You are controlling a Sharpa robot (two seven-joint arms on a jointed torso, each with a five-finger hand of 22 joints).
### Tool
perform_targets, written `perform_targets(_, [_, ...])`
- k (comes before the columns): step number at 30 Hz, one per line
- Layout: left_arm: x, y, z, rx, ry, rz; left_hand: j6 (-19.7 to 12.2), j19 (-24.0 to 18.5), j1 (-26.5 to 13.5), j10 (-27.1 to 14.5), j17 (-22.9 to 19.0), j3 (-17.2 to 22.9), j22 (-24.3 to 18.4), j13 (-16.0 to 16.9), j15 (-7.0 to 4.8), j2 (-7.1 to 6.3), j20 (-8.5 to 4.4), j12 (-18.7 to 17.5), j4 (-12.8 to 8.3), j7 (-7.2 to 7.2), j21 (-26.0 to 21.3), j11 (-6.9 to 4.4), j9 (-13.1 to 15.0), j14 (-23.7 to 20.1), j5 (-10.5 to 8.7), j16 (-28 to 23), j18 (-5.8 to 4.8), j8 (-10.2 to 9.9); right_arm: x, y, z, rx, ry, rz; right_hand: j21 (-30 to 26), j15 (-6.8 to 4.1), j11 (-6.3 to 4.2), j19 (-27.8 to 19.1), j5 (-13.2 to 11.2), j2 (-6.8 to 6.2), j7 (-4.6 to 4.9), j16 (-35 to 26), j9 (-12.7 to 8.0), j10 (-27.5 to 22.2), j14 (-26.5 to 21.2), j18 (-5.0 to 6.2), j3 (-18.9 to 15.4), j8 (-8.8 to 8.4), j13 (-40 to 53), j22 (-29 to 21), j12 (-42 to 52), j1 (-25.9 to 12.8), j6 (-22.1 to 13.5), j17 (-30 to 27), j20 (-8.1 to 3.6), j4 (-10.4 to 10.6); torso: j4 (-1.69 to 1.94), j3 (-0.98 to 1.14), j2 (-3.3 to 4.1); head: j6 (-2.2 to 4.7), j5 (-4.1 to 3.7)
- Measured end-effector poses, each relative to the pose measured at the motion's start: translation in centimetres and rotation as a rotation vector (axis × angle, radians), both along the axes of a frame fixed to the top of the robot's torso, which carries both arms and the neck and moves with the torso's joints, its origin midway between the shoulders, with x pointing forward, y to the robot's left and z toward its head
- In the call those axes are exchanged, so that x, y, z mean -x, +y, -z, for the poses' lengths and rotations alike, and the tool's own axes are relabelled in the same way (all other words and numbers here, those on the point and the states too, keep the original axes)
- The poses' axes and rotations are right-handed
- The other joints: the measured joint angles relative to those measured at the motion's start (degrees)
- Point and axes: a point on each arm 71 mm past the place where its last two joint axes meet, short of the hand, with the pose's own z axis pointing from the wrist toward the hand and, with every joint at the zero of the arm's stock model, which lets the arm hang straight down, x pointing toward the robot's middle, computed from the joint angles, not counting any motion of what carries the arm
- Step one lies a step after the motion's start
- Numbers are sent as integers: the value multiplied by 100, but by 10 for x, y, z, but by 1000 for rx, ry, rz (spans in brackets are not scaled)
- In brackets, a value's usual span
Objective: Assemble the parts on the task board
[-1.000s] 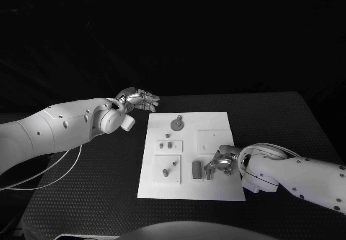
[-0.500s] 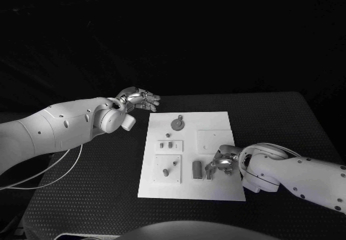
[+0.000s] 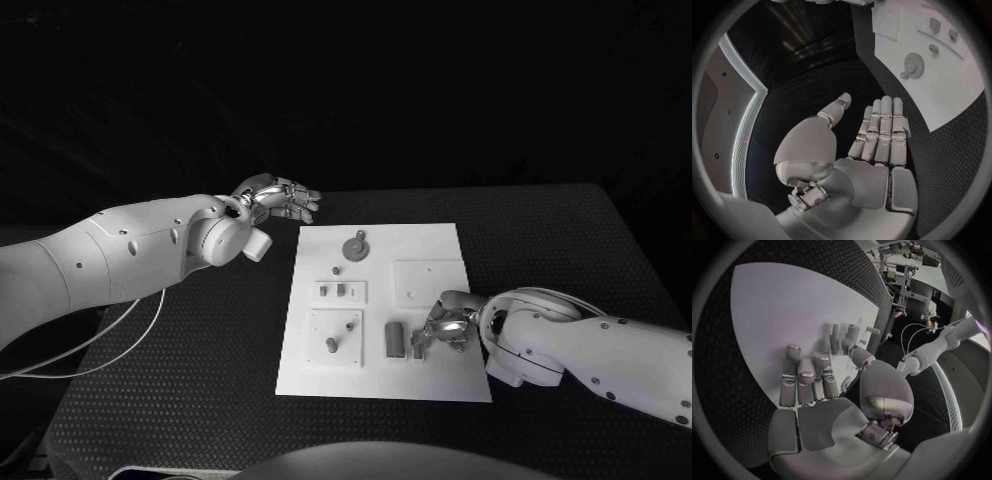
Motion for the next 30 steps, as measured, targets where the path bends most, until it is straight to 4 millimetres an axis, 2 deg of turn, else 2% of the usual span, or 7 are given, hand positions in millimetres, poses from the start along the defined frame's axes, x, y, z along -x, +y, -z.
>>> perform_targets(3, [0,0,0,0,0,-1,0,-8,0,0,0,0,0,0,0,0,7,0,0,0,0,0,0,0,0,0,0,0,1,-2,0,-8,-4,-8,-42,33,62,-37,0,-281,-4,-30,-28,-66,-82,0,74,-45,0,0,-32,-49,-81,0,36,252,0,0,-1,7,3])
perform_targets(7, [0,1,0,-1,0,-2,0,-7,0,0,0,0,0,0,0,0,7,0,0,0,0,0,0,0,0,0,0,0,1,-3,0,-16,-11,-16,-42,93,120,-104,0,-442,21,-30,-82,-183,-180,1,72,-119,16,0,-32,-79,-184,1,61,412,0,0,-1,14,8])
perform_targets(13, [0,1,0,-1,0,-2,0,-7,0,0,-1,0,0,0,0,0,7,0,0,0,0,0,0,0,0,0,0,0,3,-7,-2,-28,-31,-29,-65,120,130,-145,0,-521,132,-31,-118,-236,-226,1,30,-169,29,0,-32,-112,-337,10,102,485,1,-1,-1,22,15])
perform_targets(20, [0,2,0,-1,1,-3,0,-8,0,0,3,0,0,0,0,0,7,0,0,0,0,0,0,0,0,0,0,0,0,-13,-7,-34,-101,-39,-65,129,150,-167,0,-549,153,-31,-113,-256,-235,0,30,-169,36,0,-32,-36,-376,20,83,485,-1,-3,0,36,29])
perform_targets(23, [0,2,0,-1,1,-3,0,-7,0,0,5,0,0,1,0,0,7,0,0,0,0,0,-1,0,0,0,0,0,-2,-14,-10,-46,-158,-50,-57,129,149,-163,0,-356,154,-30,-106,-256,-235,0,92,-161,42,0,5,299,-378,28,79,350,-2,-2,0,42,35])
perform_targets(27, [0,2,0,-2,1,-4,0,-7,0,0,4,0,0,1,0,0,7,0,0,0,0,0,-5,0,0,0,0,0,-5,-15,-15,-61,-245,-88,25,101,109,-102,0,70,157,37,-77,-169,-156,1,35,-64,53,0,108,849,-381,43,18,-60,-2,-2,1,56,38])
perform_targets(30, [0,2,0,-2,1,-4,0,-7,0,0,4,0,0,1,0,0,7,0,0,0,0,0,-5,0,0,0,0,0,-7,-14,-18,-70,-303,-120,25,89,87,-102,0,239,158,37,-76,-127,-126,0,1,-32,53,0,111,1099,-382,43,18,-264,-2,0,1,58,41])
